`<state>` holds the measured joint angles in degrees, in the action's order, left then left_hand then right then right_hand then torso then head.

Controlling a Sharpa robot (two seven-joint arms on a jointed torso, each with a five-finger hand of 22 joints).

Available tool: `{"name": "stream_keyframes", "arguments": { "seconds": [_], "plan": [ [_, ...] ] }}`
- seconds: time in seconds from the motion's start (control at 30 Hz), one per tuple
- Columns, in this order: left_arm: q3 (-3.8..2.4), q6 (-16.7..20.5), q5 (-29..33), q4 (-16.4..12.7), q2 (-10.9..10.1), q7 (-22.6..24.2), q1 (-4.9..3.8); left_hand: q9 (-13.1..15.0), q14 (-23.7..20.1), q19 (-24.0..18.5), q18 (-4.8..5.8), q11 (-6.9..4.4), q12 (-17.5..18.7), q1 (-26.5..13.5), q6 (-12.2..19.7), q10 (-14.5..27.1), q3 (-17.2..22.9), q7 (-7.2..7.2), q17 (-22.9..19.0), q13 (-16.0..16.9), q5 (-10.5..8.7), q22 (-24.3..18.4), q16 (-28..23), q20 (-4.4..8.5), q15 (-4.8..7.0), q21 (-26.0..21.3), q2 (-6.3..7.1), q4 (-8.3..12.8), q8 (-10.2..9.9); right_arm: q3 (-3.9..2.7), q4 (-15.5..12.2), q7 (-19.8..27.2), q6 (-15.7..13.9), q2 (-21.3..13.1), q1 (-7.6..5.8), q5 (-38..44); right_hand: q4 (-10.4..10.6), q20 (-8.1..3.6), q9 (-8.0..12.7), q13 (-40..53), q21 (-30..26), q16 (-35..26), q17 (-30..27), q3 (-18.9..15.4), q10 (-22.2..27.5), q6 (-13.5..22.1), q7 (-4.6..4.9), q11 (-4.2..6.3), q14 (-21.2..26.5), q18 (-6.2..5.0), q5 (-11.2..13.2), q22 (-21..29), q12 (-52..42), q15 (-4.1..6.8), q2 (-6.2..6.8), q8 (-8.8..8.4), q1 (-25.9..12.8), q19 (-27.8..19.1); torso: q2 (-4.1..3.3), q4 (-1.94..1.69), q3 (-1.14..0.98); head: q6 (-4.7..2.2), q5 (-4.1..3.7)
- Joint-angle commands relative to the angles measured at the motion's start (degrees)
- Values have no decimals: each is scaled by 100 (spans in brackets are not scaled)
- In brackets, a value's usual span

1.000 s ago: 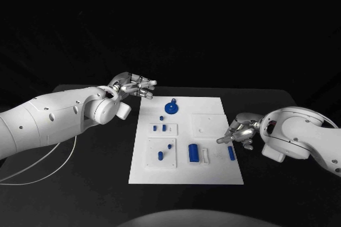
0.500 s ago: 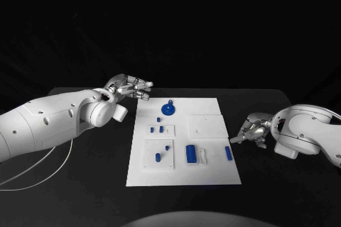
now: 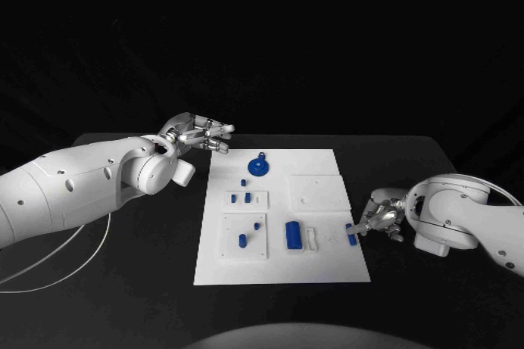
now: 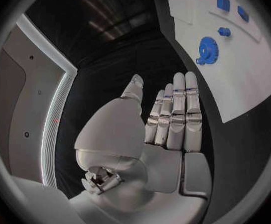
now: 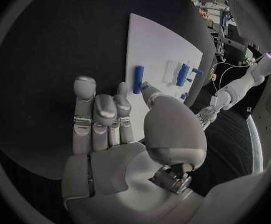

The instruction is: Assemble the parts on the task board

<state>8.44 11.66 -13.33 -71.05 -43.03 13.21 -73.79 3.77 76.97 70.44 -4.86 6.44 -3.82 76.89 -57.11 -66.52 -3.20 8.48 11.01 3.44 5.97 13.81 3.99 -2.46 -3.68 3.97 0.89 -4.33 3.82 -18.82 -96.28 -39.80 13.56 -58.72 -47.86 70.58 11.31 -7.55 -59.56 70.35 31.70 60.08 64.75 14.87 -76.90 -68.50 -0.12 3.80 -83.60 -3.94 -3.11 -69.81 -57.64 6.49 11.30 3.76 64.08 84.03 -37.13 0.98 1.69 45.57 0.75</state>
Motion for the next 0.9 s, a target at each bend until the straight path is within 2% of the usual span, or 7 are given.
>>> {"name": "stream_keyframes", "arguments": {
  "seconds": [0.03, 0.4, 0.57, 0.63, 0.77, 0.83, 0.9],
  "plan": [
    [-4, -33, -8, -12, 4, 71, 4, 4, -8, 39, 107, -7, 6, -46, 2, 32, -12, -7, 6, 10, -16, -10, 11, -7, 10, 36, -6, -5, -18, 11, -21, -153, 72, 27, 41, 123, 33, -50, -5, 9, -12, 22, 0, -11, -33, 20, 1, 4, -7, 71, 20, -4, 16, 27, -2, -3, -48, 260, 1, 4, 3, 12, 9],
    [3, -56, -8, 2, 9, 51, 6, 4, -9, 38, 107, -5, 7, -54, 11, 37, -10, -5, 6, 9, -21, -12, 12, -8, 9, 35, -3, -15, -17, 47, -4, -191, 12, 109, 115, 160, 72, -52, -25, 10, -16, 22, 8, -19, -32, 25, 1, 5, -8, 73, 24, -2, 27, 28, 20, -4, -47, 260, -1, 1, 1, 36, 12],
    [9, -61, -8, 0, 7, 42, 6, 4, -9, 38, 107, -5, 7, -54, 11, 37, -10, -5, 6, 9, -21, -12, 12, -8, 9, 35, -3, -15, -17, 73, 46, -213, -37, 156, 129, 245, 11, -52, -27, 6, -15, 6, -1, 79, -31, 27, -5, 8, -6, 74, 18, -2, 37, 29, -47, -5, 27, 260, -1, -1, 3, 35, 12],
    [11, -61, -7, -2, 5, 38, 6, 4, -11, 38, 106, -4, 7, -56, 25, 42, -5, -2, 6, 9, -21, -15, 12, -9, 8, 36, -2, -21, -18, 83, 68, -220, -49, 168, 133, 269, -176, -56, 8, 5, -21, 2, -2, 481, -31, 41, -13, 19, -7, 77, 18, 2, 42, 34, -68, -6, 26, 261, 0, -2, 2, 37, 15],
    [14, -60, -7, -4, 1, 28, 6, 4, -11, 38, 106, -4, 7, -56, 25, 42, -5, -2, 6, 9, -21, -15, 12, -9, 8, 36, -2, -21, -18, 98, 93, -221, -59, 178, 136, 294, -463, -67, 79, -4, -17, -6, -7, 1015, -28, 91, -50, 44, -6, 87, 2, 0, 56, 50, -239, -15, 138, 259, 1, 1, 3, 36, 18],
    [15, -59, -7, -5, -1, 20, 6, 4, -11, 38, 106, -4, 7, -56, 25, 42, -5, -2, 6, 9, -21, -15, 12, -9, 8, 36, -2, -21, -18, 103, 99, -214, -69, 181, 137, 296, -755, -70, 135, -8, -17, -8, -11, 1376, -21, 115, -56, 43, -7, 92, -150, -3, 60, 53, -278, -7, 2, 257, 2, 3, 1, 35, 21],
    [16, -57, -7, -5, -2, 13, 6, 4, -11, 38, 106, -3, 6, -56, 29, 43, -4, 0, 6, 10, -20, -15, 12, -10, 8, 35, -6, -23, -18, 105, 102, -205, -84, 181, 138, 277, -916, -73, 146, -12, -12, -9, -13, 1591, -16, 148, -57, 50, -6, 94, -277, -6, 67, 57, -346, -8, -12, 258, 1, 2, 1, 34, 21]
  ]
}}
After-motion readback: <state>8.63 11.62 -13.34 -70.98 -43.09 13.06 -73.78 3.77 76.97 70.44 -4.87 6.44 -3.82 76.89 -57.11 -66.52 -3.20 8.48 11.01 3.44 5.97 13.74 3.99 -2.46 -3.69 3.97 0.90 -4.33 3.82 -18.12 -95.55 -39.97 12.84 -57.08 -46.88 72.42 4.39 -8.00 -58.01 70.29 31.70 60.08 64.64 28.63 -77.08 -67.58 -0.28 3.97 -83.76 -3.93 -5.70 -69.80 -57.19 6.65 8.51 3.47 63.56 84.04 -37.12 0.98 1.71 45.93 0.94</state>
